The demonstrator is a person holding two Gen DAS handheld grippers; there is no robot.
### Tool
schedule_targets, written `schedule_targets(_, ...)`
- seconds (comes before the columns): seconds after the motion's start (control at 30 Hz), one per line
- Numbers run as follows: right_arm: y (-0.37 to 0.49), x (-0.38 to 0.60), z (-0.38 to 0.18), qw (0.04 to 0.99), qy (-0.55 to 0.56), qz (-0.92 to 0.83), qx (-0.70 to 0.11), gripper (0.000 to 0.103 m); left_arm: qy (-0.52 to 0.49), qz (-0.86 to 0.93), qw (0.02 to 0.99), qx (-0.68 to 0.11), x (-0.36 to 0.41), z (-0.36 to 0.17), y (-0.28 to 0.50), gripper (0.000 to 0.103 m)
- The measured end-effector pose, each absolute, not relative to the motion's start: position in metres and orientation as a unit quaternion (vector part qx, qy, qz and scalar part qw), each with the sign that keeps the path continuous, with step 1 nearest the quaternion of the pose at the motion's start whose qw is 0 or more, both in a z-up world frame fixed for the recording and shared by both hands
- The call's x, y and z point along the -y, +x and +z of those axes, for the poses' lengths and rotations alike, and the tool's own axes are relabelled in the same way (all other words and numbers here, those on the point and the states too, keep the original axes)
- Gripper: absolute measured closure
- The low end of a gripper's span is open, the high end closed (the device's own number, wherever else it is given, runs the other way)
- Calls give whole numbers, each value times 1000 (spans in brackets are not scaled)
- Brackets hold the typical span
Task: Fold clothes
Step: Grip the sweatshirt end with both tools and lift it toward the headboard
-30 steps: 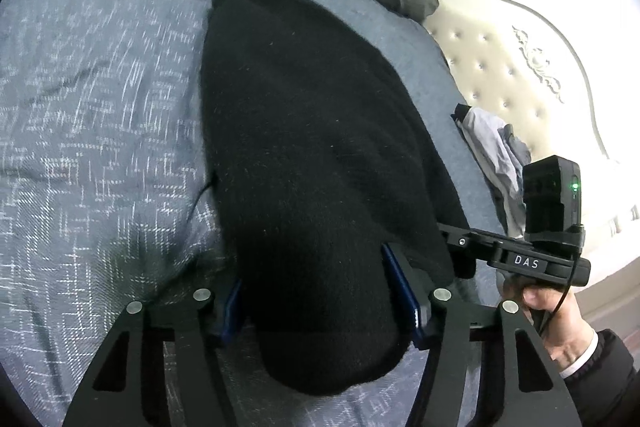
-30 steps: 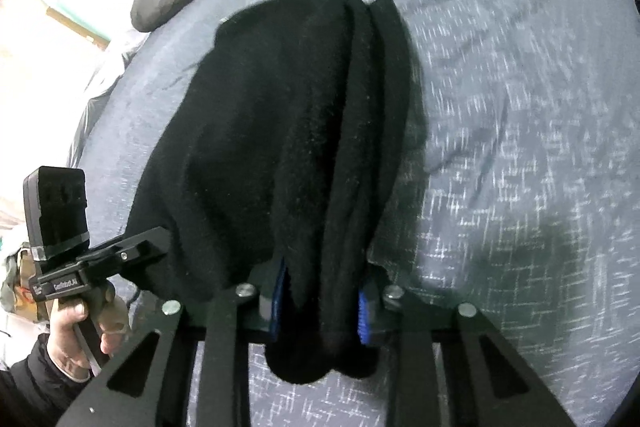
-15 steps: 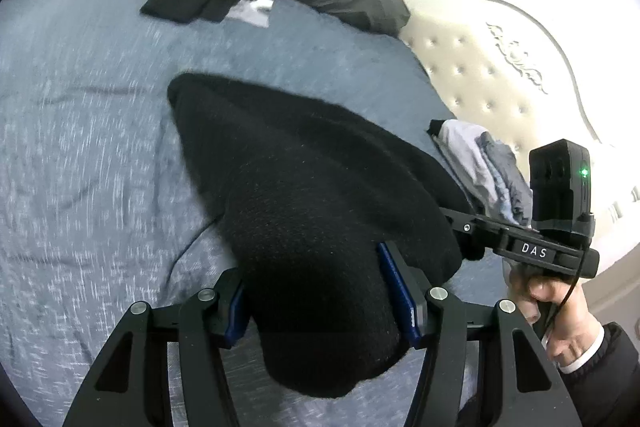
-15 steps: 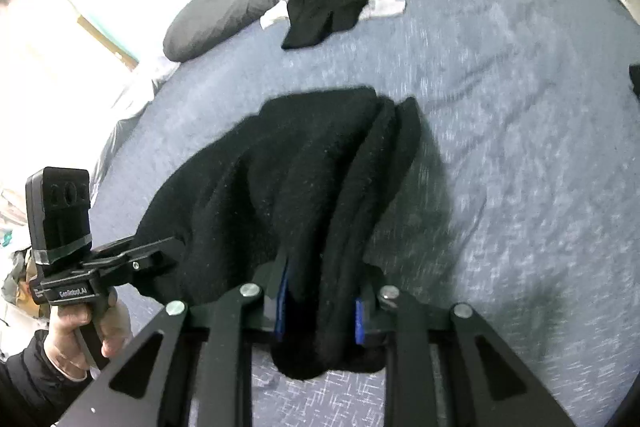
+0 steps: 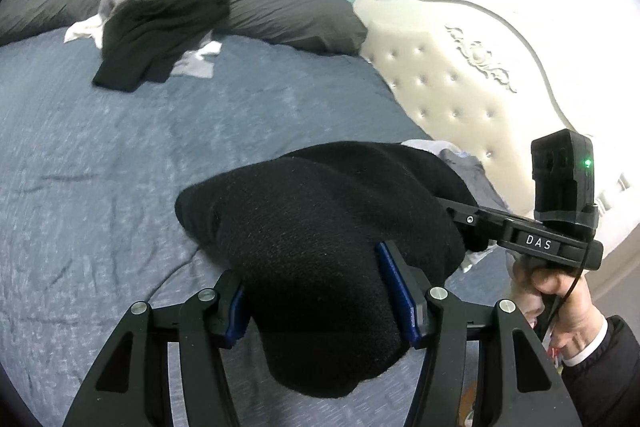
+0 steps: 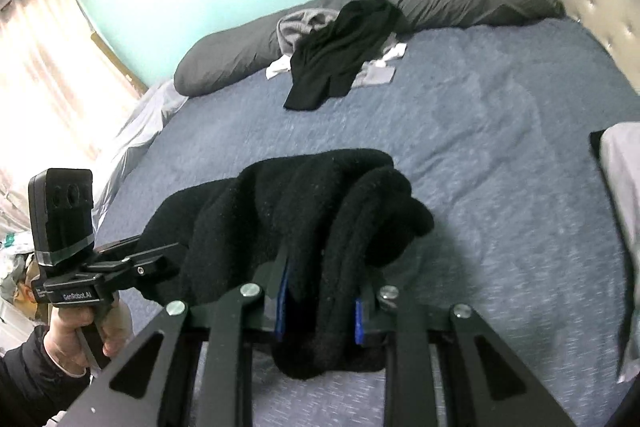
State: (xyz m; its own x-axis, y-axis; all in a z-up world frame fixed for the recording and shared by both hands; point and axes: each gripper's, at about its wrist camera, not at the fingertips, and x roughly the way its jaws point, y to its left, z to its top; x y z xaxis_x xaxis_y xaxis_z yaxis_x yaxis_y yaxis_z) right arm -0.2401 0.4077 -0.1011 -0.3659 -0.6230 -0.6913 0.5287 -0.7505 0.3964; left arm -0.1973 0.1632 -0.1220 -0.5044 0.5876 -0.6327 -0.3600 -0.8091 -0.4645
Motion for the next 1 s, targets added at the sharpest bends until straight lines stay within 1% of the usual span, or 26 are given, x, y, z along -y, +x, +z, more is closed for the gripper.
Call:
schedule_targets(0.67, -277, -546, -15, 309, 381, -869, 66, 80, -372, 864, 327, 91, -306, -33, -229, 41)
schedule_targets(1.0, -286, -610, 5, 280, 371, -883, 69, 80, -364, 858, 353, 76, -374, -16, -237, 41)
